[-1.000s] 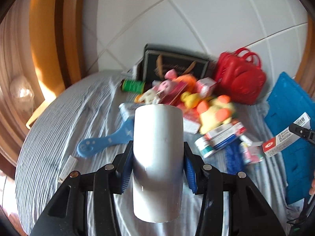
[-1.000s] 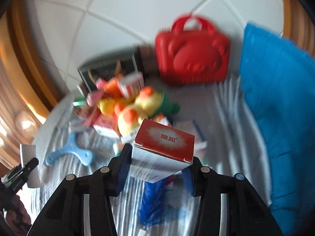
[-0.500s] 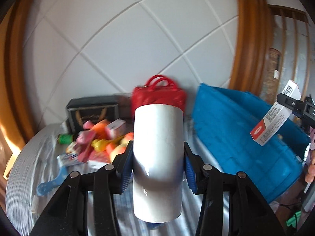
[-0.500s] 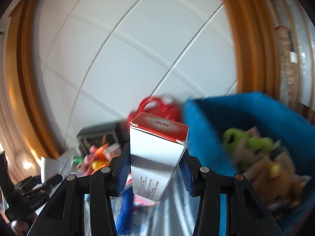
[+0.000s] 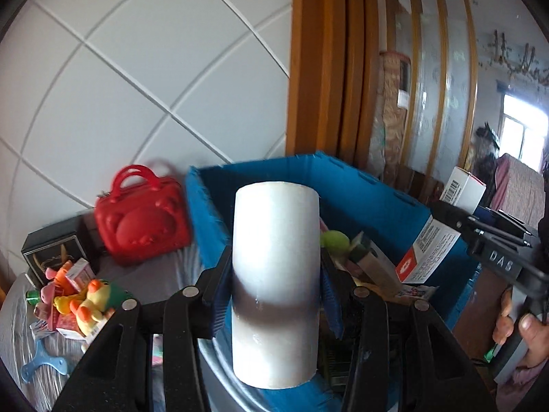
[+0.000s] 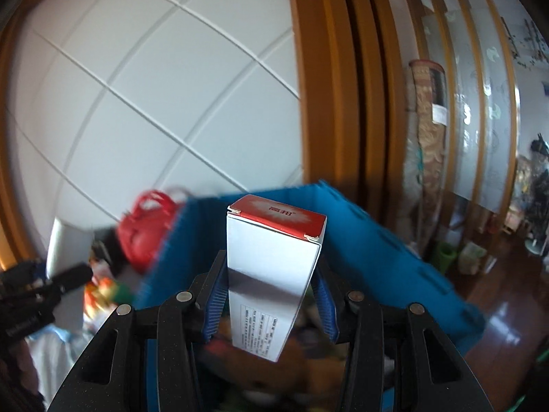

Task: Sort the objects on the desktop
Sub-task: 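Carry the paper roll in the left gripper while the right carries a red-topped white box to the bin, then open both grippers over the blue bin to drop the roll and box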

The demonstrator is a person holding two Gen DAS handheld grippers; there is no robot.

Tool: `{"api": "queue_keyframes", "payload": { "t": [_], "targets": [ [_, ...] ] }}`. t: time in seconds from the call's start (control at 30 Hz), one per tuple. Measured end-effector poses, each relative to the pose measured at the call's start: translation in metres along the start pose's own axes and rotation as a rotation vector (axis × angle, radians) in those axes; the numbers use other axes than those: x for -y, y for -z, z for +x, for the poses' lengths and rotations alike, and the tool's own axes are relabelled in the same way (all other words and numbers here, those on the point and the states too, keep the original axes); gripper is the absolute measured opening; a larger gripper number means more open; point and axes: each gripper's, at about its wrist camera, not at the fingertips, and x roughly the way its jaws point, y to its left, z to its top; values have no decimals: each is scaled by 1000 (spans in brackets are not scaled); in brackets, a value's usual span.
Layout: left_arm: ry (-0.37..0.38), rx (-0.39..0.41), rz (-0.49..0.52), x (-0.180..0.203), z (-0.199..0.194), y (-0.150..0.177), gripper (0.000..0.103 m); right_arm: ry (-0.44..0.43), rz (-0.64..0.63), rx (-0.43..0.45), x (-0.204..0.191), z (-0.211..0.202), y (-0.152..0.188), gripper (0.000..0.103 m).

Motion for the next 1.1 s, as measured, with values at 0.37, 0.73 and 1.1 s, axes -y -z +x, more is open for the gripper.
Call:
{"api": "queue_keyframes", "payload": {
  "t": [0.37,0.73,1.1],
  "targets": [
    [-106,-214,46,84,82,5,45,-19,-57,-223,87,67,40,45],
    [-209,-231,56,96,92,14,59,-50,-119,-268,90,83,46,44],
    [-210,-172,0,88,70,18,66,-47,-128,-252,86,78,41,85]
  ]
}}
